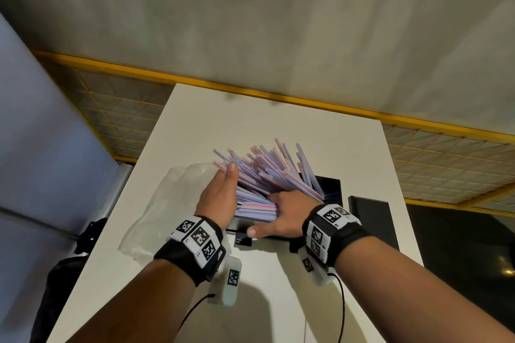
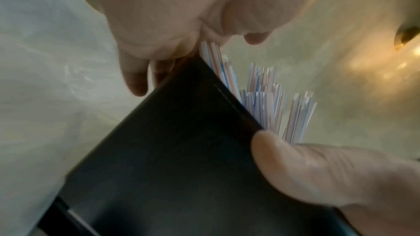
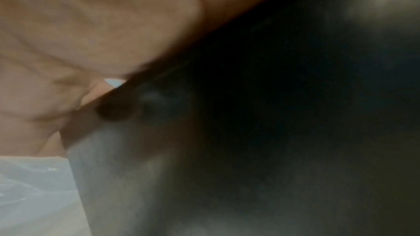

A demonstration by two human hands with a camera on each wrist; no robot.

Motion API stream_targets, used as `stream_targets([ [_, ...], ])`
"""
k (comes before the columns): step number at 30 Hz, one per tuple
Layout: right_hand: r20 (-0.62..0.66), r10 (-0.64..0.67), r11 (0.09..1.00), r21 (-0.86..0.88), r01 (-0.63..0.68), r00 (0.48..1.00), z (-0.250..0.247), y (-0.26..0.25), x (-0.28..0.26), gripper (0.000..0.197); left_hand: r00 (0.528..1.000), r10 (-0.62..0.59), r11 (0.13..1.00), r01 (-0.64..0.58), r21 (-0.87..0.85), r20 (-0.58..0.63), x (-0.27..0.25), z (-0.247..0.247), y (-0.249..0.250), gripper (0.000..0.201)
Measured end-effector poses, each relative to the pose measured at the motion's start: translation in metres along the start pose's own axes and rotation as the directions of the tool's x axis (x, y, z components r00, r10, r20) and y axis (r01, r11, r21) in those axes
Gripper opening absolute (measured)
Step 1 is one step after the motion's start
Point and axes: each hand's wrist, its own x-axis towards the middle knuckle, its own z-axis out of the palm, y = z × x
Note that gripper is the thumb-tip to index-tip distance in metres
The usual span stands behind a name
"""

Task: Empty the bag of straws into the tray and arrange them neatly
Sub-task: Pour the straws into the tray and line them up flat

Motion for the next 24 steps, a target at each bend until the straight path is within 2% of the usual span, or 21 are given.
stream_targets([
  [3,0.062,0.079,0.997,0.010,-0.080,0.995,0.000,-0.003,0.004,0.113,0.995,-0.036,0.991,0.024,0.129,0.091,-0.002,0.003,0.000,0.098],
  [6,0.087,0.079,0.995,0.059,-0.085,0.993,-0.001,-0.004,0.008,0.107,0.993,-0.059,0.988,0.043,0.150,0.104,-0.004,0.005,0.002,0.083],
  [8,0.033,0.056,0.993,0.105,-0.059,0.998,-0.003,-0.003,0.007,0.096,0.993,-0.026,0.996,0.016,0.090,0.112,-0.005,0.006,0.006,0.077],
  [10,-0.013,0.025,0.997,0.078,-0.024,1.000,-0.004,0.000,0.003,0.083,0.993,-0.018,0.995,0.006,0.101,0.118,-0.004,0.007,0.004,0.091],
  [12,0.011,0.031,0.999,-0.009,-0.031,0.999,-0.001,0.003,0.000,0.084,0.992,-0.067,0.990,0.053,0.130,0.105,-0.002,0.009,0.000,0.102],
  [15,0.035,0.061,0.997,-0.047,-0.060,0.997,0.003,0.007,0.002,0.092,0.995,-0.102,0.991,0.102,0.082,0.000,-0.002,0.011,-0.001,0.081],
  [17,0.053,0.071,0.997,-0.015,-0.071,0.996,0.003,0.006,0.006,0.096,0.995,-0.097,0.994,0.098,0.056,-0.014,-0.007,0.013,0.002,0.073],
  [20,0.052,0.044,0.999,-0.016,-0.043,0.998,0.006,-0.007,0.010,0.088,0.995,-0.097,0.992,0.098,0.079,-0.008,-0.010,0.017,0.003,0.061],
  [24,-0.077,-0.036,0.997,-0.070,0.031,0.996,0.012,-0.023,0.013,0.073,0.993,-0.118,0.993,0.119,0.016,-0.028,-0.006,0.015,-0.001,0.056],
])
